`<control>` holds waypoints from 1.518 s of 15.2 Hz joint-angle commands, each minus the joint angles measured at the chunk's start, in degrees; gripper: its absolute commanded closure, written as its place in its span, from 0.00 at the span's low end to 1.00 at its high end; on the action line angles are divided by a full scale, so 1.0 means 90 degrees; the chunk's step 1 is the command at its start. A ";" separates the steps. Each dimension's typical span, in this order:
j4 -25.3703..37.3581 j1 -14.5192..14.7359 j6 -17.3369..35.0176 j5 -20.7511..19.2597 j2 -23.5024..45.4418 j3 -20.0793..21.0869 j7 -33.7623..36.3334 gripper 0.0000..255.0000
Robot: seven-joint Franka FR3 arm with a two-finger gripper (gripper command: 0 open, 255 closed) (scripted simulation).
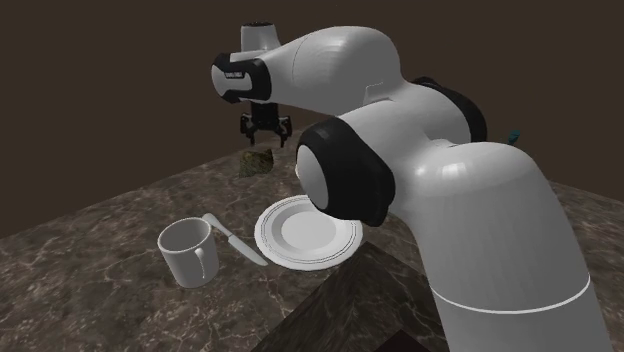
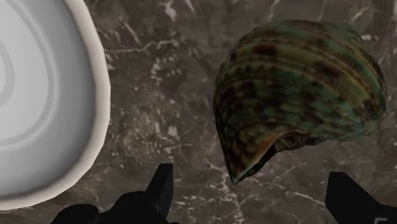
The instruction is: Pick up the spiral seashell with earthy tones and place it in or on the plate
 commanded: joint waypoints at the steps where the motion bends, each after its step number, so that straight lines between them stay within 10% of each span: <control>1: -0.0034 0.0000 0.0118 0.0002 0.0082 0.0000 0.0017 0.00; 10: -0.0075 -0.0006 0.0213 0.0009 0.0136 0.0003 0.0014 0.00; 11: -0.0075 -0.0006 0.0213 0.0009 0.0136 0.0003 0.0014 1.00; 23: 0.0219 -0.0023 -0.0058 0.0011 0.0158 0.0002 0.0009 1.00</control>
